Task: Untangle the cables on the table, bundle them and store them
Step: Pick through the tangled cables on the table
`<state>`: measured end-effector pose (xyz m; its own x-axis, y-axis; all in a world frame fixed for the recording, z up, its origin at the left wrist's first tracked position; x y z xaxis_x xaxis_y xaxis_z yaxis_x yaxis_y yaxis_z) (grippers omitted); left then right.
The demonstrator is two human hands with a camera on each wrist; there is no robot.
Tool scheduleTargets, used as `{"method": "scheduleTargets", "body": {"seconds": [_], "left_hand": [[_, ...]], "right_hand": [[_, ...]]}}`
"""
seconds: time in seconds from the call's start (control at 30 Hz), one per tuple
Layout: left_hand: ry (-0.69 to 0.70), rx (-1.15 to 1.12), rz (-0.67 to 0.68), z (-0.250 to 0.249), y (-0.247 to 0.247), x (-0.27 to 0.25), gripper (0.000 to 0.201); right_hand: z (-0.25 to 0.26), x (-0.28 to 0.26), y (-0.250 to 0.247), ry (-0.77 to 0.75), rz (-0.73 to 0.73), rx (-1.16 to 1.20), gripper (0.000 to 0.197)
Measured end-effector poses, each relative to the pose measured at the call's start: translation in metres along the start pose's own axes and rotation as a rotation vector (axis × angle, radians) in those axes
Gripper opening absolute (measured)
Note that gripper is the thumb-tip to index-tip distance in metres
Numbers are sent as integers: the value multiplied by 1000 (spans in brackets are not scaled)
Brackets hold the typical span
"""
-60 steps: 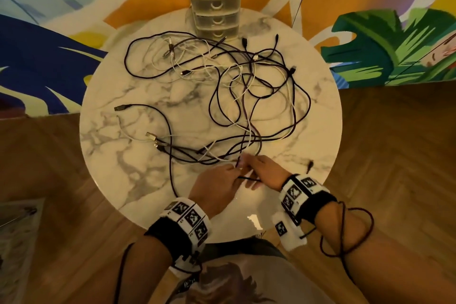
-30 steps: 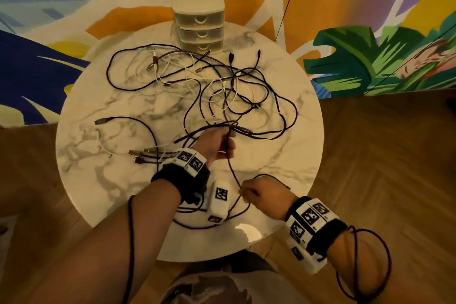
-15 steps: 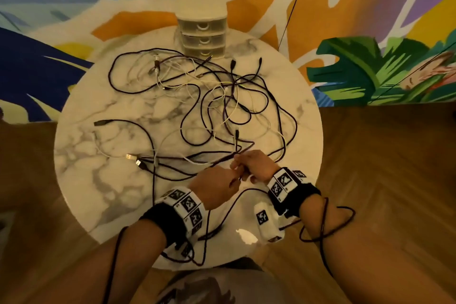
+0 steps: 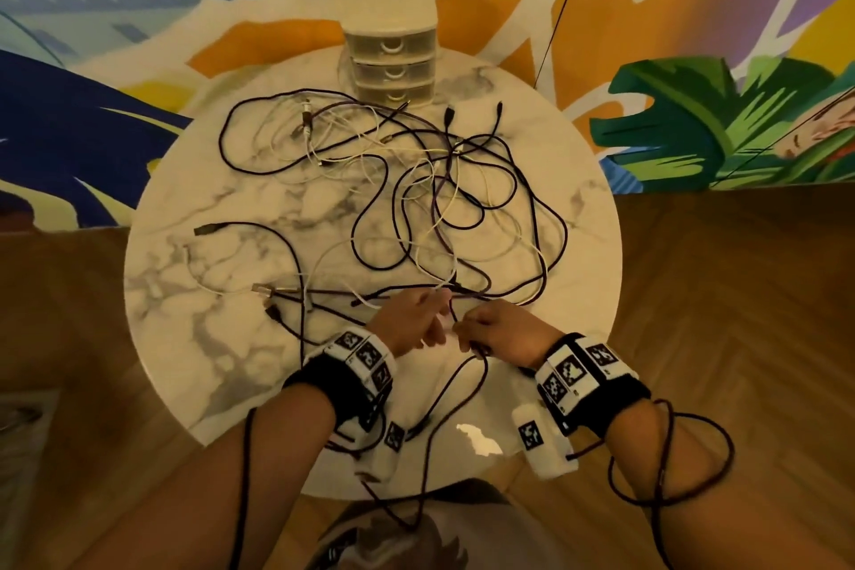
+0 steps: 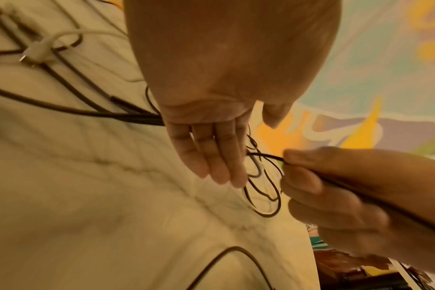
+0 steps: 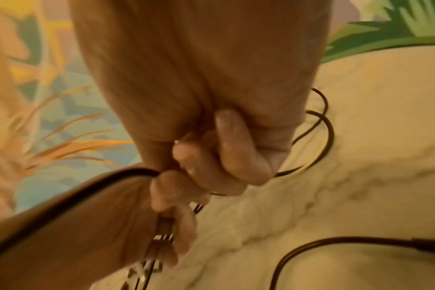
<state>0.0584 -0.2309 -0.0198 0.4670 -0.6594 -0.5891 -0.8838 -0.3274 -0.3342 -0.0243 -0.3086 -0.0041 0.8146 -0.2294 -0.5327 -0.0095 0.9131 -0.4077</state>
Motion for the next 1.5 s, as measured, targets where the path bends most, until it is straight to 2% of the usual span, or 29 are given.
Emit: {"method": "scheduleTargets", "body": {"seconds": [0.07, 0.17, 0.3, 0.37, 0.43, 0.5, 0.53, 0.57, 0.63, 0.7, 0.77, 0.83, 0.93, 1.0, 1.07, 1.13, 1.2, 1.33, 1.5], "left_hand": [[-48, 3, -10, -2, 1, 11, 28], [-93, -46, -63, -5, 3, 19, 14], [-210, -114, 58, 4, 15, 18, 14], [-212, 31, 133, 6, 15, 15, 18], [-210, 280, 232, 11, 10, 10, 23], [-248, 442, 352, 18, 5, -1, 26], [-248, 445, 377, 17, 3, -6, 24], [-205, 401, 358, 11, -2, -8, 21], [-24, 209, 186, -15, -19, -9, 14], [125, 19, 23, -49, -39, -16, 16], [258, -74, -40, -88, -47, -26, 18], [402, -77, -120, -129, -52, -35, 25], [601, -115, -252, -186, -62, -46, 26], [718, -91, -301, -212, -63, -51, 25], [790, -17, -324, -225, -57, -55, 24], [834, 36, -334, -234, -46, -58, 23], [851, 15, -386, -243, -42, -60, 21], [959, 2, -532, -269, -50, -70, 16], [1048, -60, -642, -281, -58, -79, 16]], "right_hand": [[8, -7, 7, -74, 36, -54, 28], [5, -14, 19, -100, 53, -28, 28], [-4, -22, 28, -96, 88, -26, 31], [-12, -23, 35, -13, 128, 178, 29], [-24, -25, 37, 115, 112, 444, 28], [-38, -28, 34, 176, 60, 555, 28], [-47, -29, 28, 199, 28, 544, 28], [-56, -30, 20, 222, -23, 503, 29], [-76, -33, -10, 251, -227, 426, 33], [-99, -45, -53, 283, -565, 346, 40], [-117, -65, -84, 311, -863, 286, 54], [-125, -82, -91, 287, -981, 178, 63], [-142, -97, -68, 224, -861, -151, 74], [-171, -112, -51, 316, -752, -332, 79], [-206, -129, -40, 500, -654, -436, 67], [-237, -146, -35, 679, -578, -456, 57], [-259, -154, -35, 769, -545, -435, 56], [-291, -147, -34, 814, -427, -407, 51], [-326, -134, 0, 824, -165, -377, 38]]}}
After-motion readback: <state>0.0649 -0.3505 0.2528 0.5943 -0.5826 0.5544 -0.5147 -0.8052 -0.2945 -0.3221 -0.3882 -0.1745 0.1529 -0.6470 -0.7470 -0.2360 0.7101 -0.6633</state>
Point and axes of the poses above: each hand's wrist, its own x-axis towards the middle knuckle, its own y-axis out of the palm, z = x × y, the point moved 8 cm from there along x, towards the middle knuckle, and after that the axes turned 4 degrees about -z, right-handed, at the moved point
